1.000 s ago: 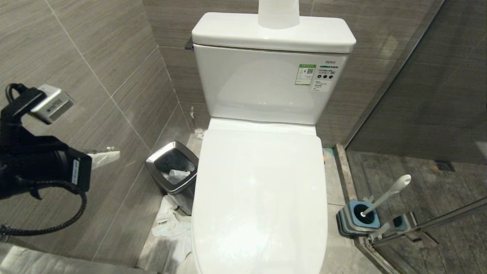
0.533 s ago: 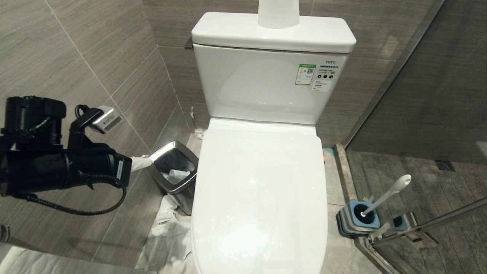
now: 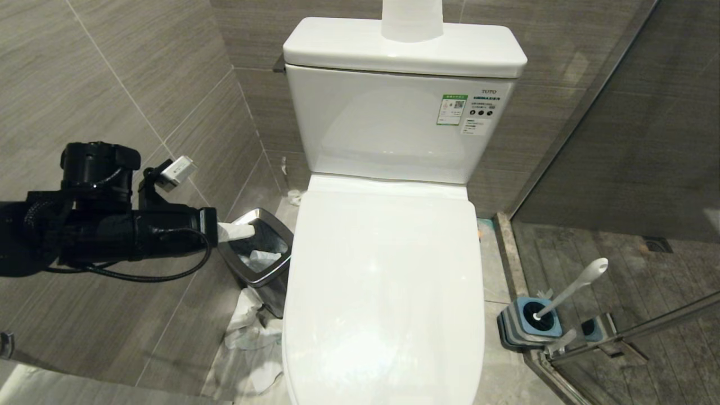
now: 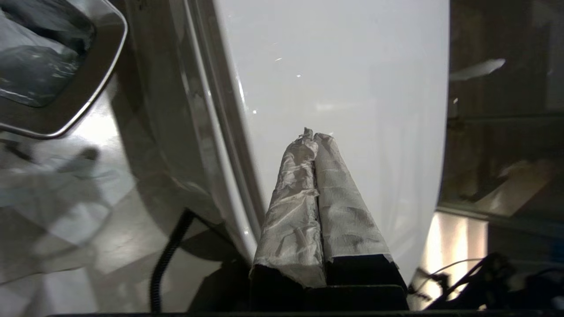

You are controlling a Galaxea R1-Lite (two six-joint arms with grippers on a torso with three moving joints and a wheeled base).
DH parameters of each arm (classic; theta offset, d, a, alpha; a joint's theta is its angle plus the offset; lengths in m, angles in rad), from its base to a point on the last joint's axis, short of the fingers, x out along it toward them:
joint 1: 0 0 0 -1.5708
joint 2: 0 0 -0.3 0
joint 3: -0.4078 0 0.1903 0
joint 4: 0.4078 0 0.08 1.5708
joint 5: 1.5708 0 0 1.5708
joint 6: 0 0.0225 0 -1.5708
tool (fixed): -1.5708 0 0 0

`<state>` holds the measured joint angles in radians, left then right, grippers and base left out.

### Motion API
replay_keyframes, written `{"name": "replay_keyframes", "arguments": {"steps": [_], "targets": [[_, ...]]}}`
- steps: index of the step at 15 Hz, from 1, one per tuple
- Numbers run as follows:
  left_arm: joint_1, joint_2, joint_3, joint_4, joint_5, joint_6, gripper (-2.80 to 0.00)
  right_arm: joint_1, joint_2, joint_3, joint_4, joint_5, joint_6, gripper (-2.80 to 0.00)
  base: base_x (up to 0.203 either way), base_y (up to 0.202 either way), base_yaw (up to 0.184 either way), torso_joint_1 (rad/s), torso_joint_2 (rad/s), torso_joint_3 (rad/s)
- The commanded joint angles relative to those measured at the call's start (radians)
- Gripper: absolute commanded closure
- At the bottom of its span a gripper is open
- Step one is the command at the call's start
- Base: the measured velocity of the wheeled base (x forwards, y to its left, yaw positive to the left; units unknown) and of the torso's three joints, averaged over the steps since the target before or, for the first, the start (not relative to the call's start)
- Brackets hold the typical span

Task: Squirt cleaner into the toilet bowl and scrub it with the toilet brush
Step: Use the left hand to lift the toilet lid slightly

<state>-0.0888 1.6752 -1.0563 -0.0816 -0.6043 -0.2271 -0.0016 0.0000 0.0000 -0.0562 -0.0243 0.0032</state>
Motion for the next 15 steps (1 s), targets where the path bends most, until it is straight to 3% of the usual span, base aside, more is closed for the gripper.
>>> {"name": "replay_keyframes", "arguments": {"steps": [1, 3, 5, 6, 11, 15], "targets": [[-0.017, 0.028, -0.021, -0.023, -0.005, -0.109, 0.0, 0.0, 0.0, 0.026, -0.001, 0.0, 0.0, 0.0, 0.0, 0.0, 0.0, 0.0, 0.0, 0.0], [-0.039, 0.07, -0.038, -0.169, -0.007, -0.22, 0.0, 0.0, 0.0, 0.026, -0.001, 0.0, 0.0, 0.0, 0.0, 0.0, 0.0, 0.0, 0.0, 0.0], [-0.055, 0.111, -0.045, -0.333, -0.01, -0.372, 0.0, 0.0, 0.0, 0.026, -0.001, 0.0, 0.0, 0.0, 0.0, 0.0, 0.0, 0.0, 0.0, 0.0], [-0.064, 0.119, -0.041, -0.353, -0.012, -0.414, 0.0, 0.0, 0.0, 0.026, -0.001, 0.0, 0.0, 0.0, 0.0, 0.0, 0.0, 0.0, 0.0, 0.0], [-0.065, 0.111, -0.034, -0.342, -0.023, -0.406, 0.0, 0.0, 0.0, 0.025, -0.001, 0.0, 0.0, 0.0, 0.0, 0.0, 0.0, 0.0, 0.0, 0.0], [-0.029, 0.117, -0.036, -0.344, -0.028, -0.351, 0.0, 0.0, 0.0, 0.025, -0.001, 0.0, 0.0, 0.0, 0.0, 0.0, 0.0, 0.0, 0.0, 0.0]]}}
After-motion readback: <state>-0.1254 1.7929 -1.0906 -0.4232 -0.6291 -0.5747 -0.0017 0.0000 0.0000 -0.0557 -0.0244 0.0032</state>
